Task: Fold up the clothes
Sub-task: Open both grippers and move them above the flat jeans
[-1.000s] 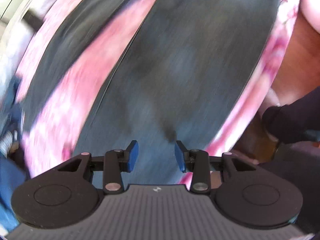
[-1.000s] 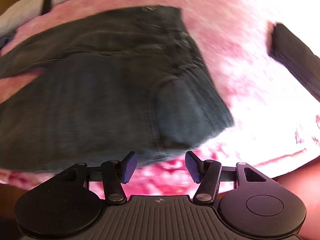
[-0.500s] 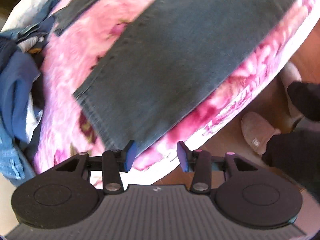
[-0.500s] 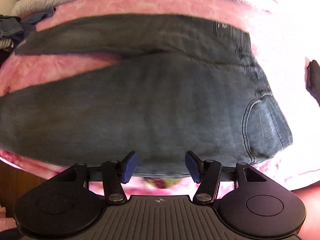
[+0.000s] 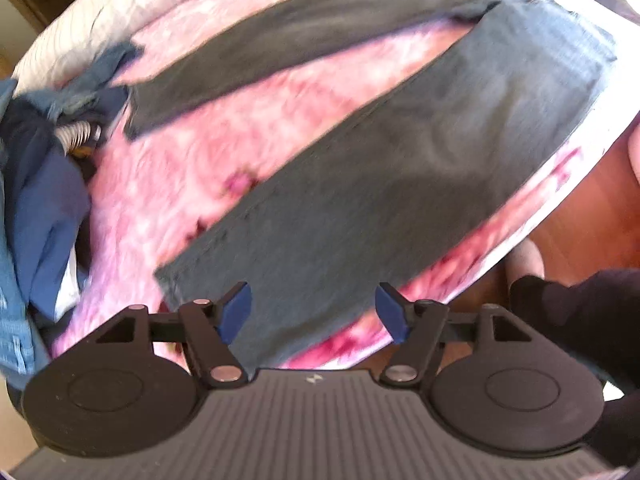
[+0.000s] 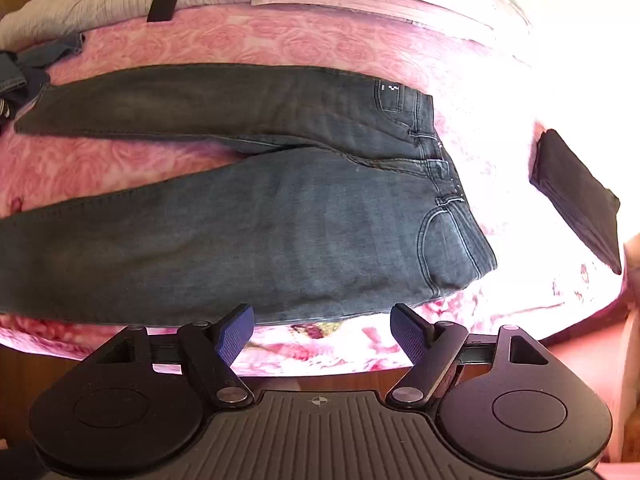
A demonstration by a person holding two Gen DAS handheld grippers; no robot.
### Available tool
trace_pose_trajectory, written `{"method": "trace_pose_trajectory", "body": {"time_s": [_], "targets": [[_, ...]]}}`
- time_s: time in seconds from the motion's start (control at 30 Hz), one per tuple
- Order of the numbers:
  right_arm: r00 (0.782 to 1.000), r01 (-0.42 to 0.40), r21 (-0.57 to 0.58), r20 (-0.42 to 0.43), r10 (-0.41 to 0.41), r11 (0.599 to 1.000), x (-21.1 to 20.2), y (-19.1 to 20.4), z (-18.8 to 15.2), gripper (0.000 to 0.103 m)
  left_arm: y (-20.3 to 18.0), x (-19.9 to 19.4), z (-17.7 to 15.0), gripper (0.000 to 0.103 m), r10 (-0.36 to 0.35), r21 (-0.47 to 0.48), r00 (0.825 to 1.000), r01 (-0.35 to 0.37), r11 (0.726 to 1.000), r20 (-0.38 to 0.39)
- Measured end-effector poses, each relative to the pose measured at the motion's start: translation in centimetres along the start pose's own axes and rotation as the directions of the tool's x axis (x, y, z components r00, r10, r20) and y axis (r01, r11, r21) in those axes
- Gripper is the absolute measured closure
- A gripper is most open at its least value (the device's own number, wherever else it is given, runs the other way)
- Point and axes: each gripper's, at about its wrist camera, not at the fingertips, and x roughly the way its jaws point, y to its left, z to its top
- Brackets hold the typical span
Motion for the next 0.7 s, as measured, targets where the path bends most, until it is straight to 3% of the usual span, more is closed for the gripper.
{"method": "trace_pose_trajectory", "body": {"time_s": [0.07, 0.17, 0.27, 0.7], "targets": [[1.0, -0.001, -0.013, 0.006, 0.001, 1.0, -0.6, 0.7, 0.2, 0.025, -0.4, -0.4, 1.2, 0.025, -0.008, 0.011, 1.0, 0.007, 1.0, 0.022], [1.0, 0.005, -0.039, 0.02, -0.005, 0.999, -1.5, 1.6, 0.5, 0.025, -0.9, -0.9, 2.7, 0.023, -0.012, 0.03, 0.999, 0.011, 0.999, 0.041], [0.999, 0.016, -0.035, 0.041, -0.014, 0.999, -2.1, 2.0, 0.6, 0.025, -0.9, -0.9, 3.4, 0.014, -0.007, 0.046, 0.998, 0.005, 0.999, 0.055], [0.999, 0.012, -0.004, 0.048, -0.012, 1.0, -2.0, 1.1, 0.8, 0.025, -1.0, -1.0, 4.4, 0.01, 0.008, 0.054, 0.998, -0.011, 0.998, 0.055]]}}
